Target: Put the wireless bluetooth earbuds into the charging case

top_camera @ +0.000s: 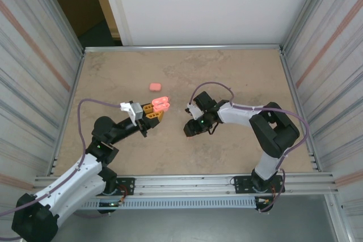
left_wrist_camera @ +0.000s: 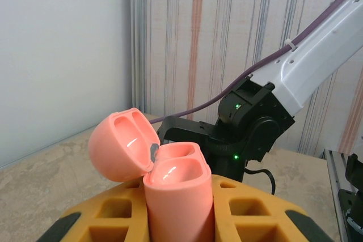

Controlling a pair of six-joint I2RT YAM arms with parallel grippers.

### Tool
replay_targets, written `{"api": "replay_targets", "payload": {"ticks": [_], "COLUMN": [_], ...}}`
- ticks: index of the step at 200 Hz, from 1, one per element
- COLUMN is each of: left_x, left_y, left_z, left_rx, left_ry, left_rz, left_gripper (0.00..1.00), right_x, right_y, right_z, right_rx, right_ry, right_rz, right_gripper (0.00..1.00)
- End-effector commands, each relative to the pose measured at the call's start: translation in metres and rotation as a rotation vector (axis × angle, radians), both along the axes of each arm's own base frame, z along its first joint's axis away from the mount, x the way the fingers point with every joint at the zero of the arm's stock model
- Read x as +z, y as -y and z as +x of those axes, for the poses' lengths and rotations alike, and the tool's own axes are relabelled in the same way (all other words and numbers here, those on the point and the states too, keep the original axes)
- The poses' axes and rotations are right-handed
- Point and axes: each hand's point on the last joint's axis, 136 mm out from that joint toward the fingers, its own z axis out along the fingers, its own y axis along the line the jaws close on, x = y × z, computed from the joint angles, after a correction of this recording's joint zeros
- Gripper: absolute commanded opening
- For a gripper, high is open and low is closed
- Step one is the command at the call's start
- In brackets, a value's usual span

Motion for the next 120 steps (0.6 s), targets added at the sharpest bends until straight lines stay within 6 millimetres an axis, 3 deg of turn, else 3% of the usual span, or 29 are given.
{"api": "replay_targets", "payload": {"ticks": [1,120], "left_x": [0.015,0.014], "left_y": [-0.001,-0.002], "left_z": [-0.003,-0.004], "left_rx": [0.001,0.004], "left_ry": [0.049,0.049], "left_rz": [-0.012,-0.008], "left_gripper": [0.00,0.00], "right_x": [0.001,-0.003], "right_y": [-0.006,-0.002], "right_z": [-0.004,-0.014], "right_rx": [0.040,0.070], "right_ry": [-0.021,-0.057], "right_rz": [0.002,-0.032], "right_gripper": [0.44,0.38]}}
